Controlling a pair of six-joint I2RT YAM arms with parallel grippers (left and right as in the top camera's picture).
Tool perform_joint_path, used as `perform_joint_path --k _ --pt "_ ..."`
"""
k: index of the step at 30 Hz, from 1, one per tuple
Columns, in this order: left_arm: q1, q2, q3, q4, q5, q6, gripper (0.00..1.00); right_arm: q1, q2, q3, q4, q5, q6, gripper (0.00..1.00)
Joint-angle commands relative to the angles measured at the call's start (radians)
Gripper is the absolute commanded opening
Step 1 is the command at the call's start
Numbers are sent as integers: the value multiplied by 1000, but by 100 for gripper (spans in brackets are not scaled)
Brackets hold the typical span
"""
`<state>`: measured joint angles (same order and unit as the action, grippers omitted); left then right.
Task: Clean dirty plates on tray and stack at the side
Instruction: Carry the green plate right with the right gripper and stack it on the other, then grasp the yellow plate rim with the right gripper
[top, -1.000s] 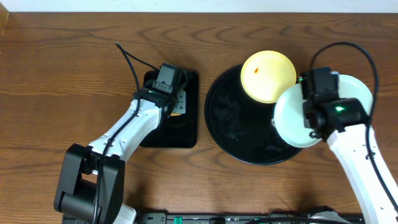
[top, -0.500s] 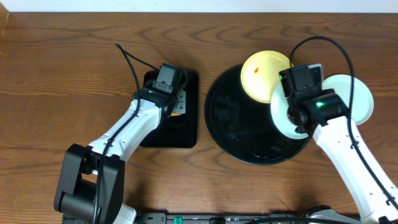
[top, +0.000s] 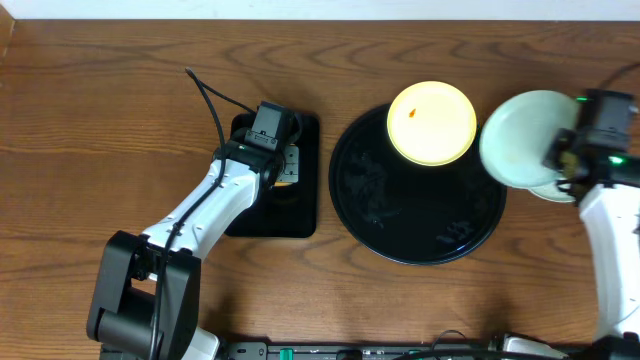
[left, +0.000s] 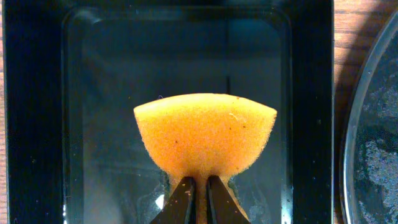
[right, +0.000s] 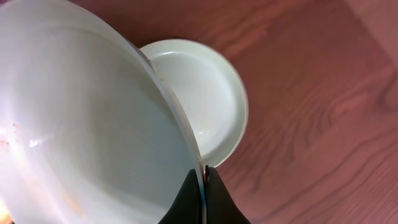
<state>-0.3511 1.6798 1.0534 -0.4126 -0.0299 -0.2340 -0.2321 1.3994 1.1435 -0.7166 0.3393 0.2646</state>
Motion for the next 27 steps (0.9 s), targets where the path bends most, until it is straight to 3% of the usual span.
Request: perform_joint_path --k 1,8,18,19,21,22,27 --pt "2 -1 -10 -2 -7 12 8 -98 33 19 11 -86 105 1" --pt "2 -1 -10 -2 -7 12 8 -212 157 19 92 -163 128 1" --pt "2 -1 -10 -2 -7 12 8 -267 236 19 196 -172 128 1" --pt "2 -1 -10 -2 -7 12 8 -271 236 19 206 -175 129 4" --pt "2 -1 -10 -2 -7 12 8 -272 235 19 228 -216 110 23" --pt "2 -1 -10 -2 -7 12 7 -270 235 19 232 -244 92 27" --pt "2 -1 -10 -2 -7 12 7 -236 235 19 235 -661 -69 33"
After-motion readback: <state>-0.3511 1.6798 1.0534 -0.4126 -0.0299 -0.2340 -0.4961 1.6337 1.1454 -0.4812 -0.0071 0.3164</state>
